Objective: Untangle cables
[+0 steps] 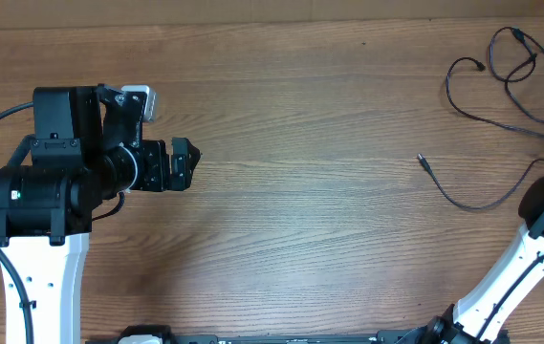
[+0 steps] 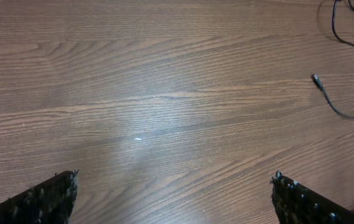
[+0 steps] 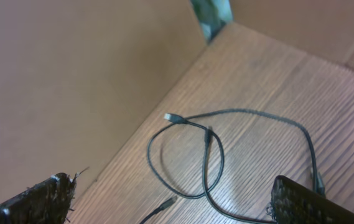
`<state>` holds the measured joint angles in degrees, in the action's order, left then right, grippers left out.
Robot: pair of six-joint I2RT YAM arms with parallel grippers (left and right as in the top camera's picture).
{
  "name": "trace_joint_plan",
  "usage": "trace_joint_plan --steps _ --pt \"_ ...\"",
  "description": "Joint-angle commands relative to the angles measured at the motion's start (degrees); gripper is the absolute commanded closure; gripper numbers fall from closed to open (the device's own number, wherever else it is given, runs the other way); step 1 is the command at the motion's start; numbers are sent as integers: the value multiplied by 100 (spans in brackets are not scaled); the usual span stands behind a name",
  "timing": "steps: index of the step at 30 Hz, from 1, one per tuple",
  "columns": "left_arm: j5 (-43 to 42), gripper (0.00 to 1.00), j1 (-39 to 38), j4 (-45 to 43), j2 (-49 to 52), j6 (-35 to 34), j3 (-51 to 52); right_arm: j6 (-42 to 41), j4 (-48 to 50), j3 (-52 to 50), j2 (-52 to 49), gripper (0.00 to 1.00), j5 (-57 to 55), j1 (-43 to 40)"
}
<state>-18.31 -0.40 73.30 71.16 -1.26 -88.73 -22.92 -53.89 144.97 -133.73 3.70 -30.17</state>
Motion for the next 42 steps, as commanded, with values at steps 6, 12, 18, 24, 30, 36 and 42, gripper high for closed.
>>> trace_joint_plan --steps 6,12,18,24,30,36,42 --pt "-76 0 -33 -4 9 109 -46 841 -815 249 2251 0 551 369" --pt "-76 0 -33 -7 9 109 -46 1165 -1827 249 3143 0 743 767" --pt "-76 1 -33 -4 9 109 -46 2306 -2983 249 3617 0 1248 1467" --pt "-76 0 -33 -4 9 109 -46 2304 -4306 184 3641 0 1250 2135" --pt "-76 0 -33 -4 9 109 -46 2295 -4315 52 3639 0 1327 2428" --pt "-76 0 -33 -4 9 109 -46 2251 -4315 52 3639 0 1464 2428" --pt "-76 0 -33 -7 9 109 -46 2256 -4315 52 3639 0 1443 2428"
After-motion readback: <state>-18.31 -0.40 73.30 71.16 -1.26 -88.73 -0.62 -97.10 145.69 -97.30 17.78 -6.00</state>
